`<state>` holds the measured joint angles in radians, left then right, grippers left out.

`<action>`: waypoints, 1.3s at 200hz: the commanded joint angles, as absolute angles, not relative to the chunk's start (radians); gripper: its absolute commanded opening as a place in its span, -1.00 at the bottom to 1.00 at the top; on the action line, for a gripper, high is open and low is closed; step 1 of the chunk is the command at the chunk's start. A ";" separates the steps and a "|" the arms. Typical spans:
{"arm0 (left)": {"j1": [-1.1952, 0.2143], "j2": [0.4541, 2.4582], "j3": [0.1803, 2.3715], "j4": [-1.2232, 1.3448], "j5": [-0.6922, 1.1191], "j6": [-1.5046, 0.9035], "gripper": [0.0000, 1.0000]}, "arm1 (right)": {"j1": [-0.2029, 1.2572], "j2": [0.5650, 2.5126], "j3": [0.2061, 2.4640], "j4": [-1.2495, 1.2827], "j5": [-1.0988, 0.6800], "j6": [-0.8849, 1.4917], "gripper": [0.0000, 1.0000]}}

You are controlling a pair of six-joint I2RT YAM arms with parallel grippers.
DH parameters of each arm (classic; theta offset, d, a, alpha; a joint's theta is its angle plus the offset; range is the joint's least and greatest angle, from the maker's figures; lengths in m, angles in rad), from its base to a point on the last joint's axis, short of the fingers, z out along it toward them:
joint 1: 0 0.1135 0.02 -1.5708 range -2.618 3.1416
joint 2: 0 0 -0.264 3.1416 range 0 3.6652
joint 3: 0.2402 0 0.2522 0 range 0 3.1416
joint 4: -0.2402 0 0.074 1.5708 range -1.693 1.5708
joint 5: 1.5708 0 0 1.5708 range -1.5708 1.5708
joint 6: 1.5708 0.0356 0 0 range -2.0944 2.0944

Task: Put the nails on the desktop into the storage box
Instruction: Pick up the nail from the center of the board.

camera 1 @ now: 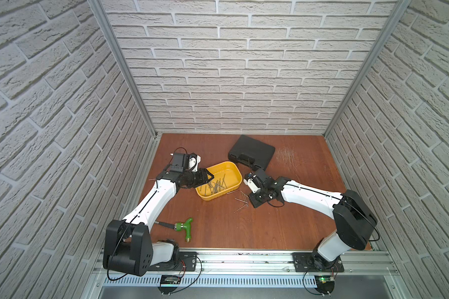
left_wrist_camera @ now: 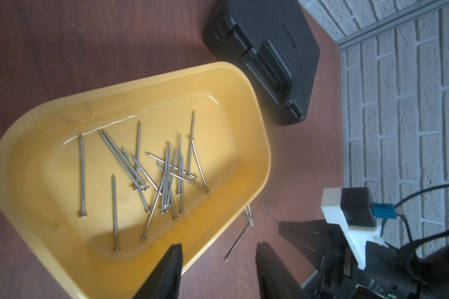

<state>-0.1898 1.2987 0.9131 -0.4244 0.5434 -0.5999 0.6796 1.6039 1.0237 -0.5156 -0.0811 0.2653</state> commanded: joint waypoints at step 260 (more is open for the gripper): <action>-0.270 1.277 0.795 0.184 0.701 -0.955 0.00 | 0.704 1.638 1.284 -0.178 -0.510 0.695 -0.91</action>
